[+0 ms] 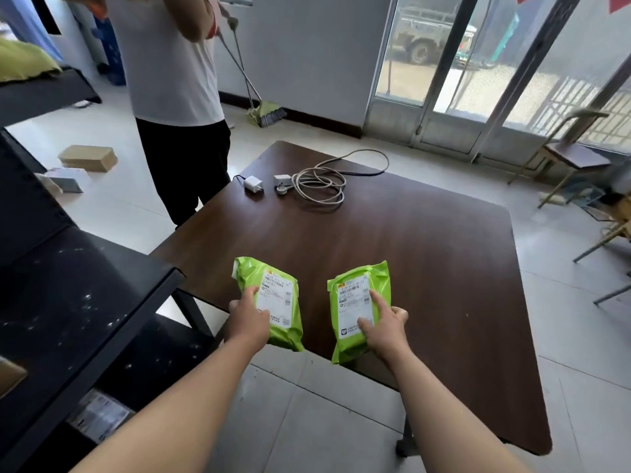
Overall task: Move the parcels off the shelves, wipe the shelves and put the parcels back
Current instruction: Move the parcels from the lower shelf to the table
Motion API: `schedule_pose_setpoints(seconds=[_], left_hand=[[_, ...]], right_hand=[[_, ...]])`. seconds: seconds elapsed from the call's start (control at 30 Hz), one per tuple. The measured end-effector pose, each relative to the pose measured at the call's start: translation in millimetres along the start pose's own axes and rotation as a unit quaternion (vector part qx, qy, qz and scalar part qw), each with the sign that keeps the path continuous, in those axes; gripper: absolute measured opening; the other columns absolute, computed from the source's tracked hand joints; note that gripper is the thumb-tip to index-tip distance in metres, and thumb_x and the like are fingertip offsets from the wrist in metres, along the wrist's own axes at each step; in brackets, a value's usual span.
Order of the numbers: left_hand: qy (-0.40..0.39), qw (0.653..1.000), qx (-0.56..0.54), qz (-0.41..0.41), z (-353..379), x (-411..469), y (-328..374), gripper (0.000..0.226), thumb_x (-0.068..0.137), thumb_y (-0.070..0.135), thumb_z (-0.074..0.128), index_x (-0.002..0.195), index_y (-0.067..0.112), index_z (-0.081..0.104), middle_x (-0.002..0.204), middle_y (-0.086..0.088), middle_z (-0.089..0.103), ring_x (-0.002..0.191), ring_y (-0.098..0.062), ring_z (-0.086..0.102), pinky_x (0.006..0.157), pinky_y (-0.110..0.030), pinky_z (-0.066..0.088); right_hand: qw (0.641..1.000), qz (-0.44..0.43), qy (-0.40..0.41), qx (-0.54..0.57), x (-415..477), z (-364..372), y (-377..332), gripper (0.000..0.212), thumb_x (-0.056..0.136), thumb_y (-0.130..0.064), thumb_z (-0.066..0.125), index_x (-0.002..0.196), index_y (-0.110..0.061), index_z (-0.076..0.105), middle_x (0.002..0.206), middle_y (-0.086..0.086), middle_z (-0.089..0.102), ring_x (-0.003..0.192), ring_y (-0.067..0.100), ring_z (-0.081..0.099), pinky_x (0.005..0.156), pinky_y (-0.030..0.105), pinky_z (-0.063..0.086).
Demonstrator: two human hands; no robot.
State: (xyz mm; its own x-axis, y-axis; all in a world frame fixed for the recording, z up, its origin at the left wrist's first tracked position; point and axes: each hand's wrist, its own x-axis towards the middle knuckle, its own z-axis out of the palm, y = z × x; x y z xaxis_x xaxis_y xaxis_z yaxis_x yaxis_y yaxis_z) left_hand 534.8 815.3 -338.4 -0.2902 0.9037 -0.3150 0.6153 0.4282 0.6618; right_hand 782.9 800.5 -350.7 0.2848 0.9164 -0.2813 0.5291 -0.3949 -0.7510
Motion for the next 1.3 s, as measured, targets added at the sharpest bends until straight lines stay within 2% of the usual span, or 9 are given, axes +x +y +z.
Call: schedule_pose_setpoints(seconds=[0.1, 0.57, 0.63, 0.73, 0.87, 0.93, 1.0, 1.17, 1.3], left_hand=[[-0.005, 1.000, 0.007, -0.018, 11, 17, 0, 0.052, 0.093, 0.016, 0.052, 0.141, 0.029, 0.035, 0.133, -0.013, 0.040, 0.097, -0.031, 0.057, 0.092, -0.038, 0.047], [0.039, 0.995, -0.008, -0.086, 62, 101, 5, 0.059, 0.092, 0.008, 0.048, 0.143, 0.030, 0.030, 0.132, -0.011, 0.036, 0.098, -0.029, 0.056, 0.089, -0.039, 0.048], [0.040, 0.995, 0.007, -0.094, 67, 106, 2, 0.062, 0.091, 0.005, 0.047, 0.145, 0.029, 0.028, 0.133, -0.012, 0.035, 0.106, -0.031, 0.053, 0.095, -0.040, 0.045], [0.039, 0.993, 0.023, -0.111, 72, 109, -3, 0.065, 0.088, 0.005, 0.043, 0.147, 0.027, 0.027, 0.138, -0.014, 0.033, 0.118, -0.034, 0.047, 0.101, -0.036, 0.039], [0.030, 0.991, 0.031, -0.124, 74, 106, -4, 0.063, 0.087, 0.004, 0.045, 0.146, 0.022, 0.030, 0.141, -0.015, 0.032, 0.123, -0.033, 0.043, 0.104, -0.035, 0.037], [0.032, 0.991, 0.033, -0.125, 72, 104, -3, 0.061, 0.087, 0.005, 0.045, 0.145, 0.020, 0.032, 0.142, -0.015, 0.031, 0.125, -0.033, 0.041, 0.106, -0.035, 0.035], [0.039, 0.991, 0.020, -0.130, 69, 100, 0, 0.061, 0.087, 0.008, 0.047, 0.145, 0.018, 0.033, 0.143, -0.015, 0.031, 0.127, -0.032, 0.041, 0.108, -0.034, 0.033], [0.078, 0.988, -0.032, -0.129, 50, 82, 9, 0.049, 0.089, 0.017, 0.055, 0.137, 0.016, 0.047, 0.136, -0.013, 0.048, 0.123, -0.028, 0.048, 0.103, -0.032, 0.039], [0.131, 0.976, -0.105, -0.138, 26, 58, 7, 0.039, 0.089, 0.014, 0.057, 0.128, 0.009, 0.057, 0.125, -0.010, 0.060, 0.115, -0.023, 0.056, 0.095, -0.027, 0.043]], right_hand=[[1.000, -0.004, -0.018, -0.006, 21, 11, -1, 0.065, 0.090, -0.014, 0.059, 0.145, -0.037, 0.034, 0.129, 0.006, 0.020, 0.087, 0.014, 0.046, 0.094, 0.028, 0.045], [0.989, -0.041, -0.139, -0.039, 137, 45, -6, 0.068, 0.091, -0.013, 0.055, 0.147, -0.039, 0.026, 0.132, 0.005, 0.018, 0.079, 0.002, 0.046, 0.088, 0.018, 0.037], [0.986, -0.047, -0.147, -0.061, 145, 47, -6, 0.070, 0.091, -0.012, 0.053, 0.148, -0.039, 0.023, 0.137, 0.008, 0.017, 0.086, 0.010, 0.050, 0.094, 0.020, 0.038], [0.981, -0.041, -0.157, -0.104, 153, 51, -7, 0.071, 0.092, -0.012, 0.049, 0.150, -0.038, 0.017, 0.141, 0.012, 0.015, 0.107, 0.029, 0.052, 0.104, 0.035, 0.039], [0.962, -0.052, -0.122, -0.237, 155, 52, -14, 0.072, 0.091, -0.023, 0.052, 0.151, -0.034, 0.014, 0.152, 0.017, 0.008, 0.137, 0.033, 0.027, 0.115, 0.037, 0.023], [0.948, -0.088, -0.110, -0.286, 156, 52, -20, 0.070, 0.091, -0.025, 0.053, 0.150, -0.034, 0.017, 0.155, 0.017, 0.004, 0.144, 0.031, 0.010, 0.118, 0.038, 0.013], [0.941, -0.121, -0.123, -0.291, 154, 54, -27, 0.066, 0.091, -0.022, 0.053, 0.149, -0.033, 0.024, 0.158, 0.014, 0.005, 0.146, 0.028, 0.005, 0.119, 0.037, 0.010], [0.928, -0.194, -0.172, -0.266, 142, 65, -55, 0.057, 0.092, -0.023, 0.056, 0.146, -0.025, 0.038, 0.157, 0.009, 0.020, 0.146, 0.025, 0.014, 0.118, 0.034, 0.014], [0.911, -0.253, -0.216, -0.245, 125, 79, -82, 0.048, 0.091, -0.022, 0.058, 0.139, -0.019, 0.049, 0.148, 0.006, 0.038, 0.138, 0.022, 0.031, 0.114, 0.030, 0.023]])
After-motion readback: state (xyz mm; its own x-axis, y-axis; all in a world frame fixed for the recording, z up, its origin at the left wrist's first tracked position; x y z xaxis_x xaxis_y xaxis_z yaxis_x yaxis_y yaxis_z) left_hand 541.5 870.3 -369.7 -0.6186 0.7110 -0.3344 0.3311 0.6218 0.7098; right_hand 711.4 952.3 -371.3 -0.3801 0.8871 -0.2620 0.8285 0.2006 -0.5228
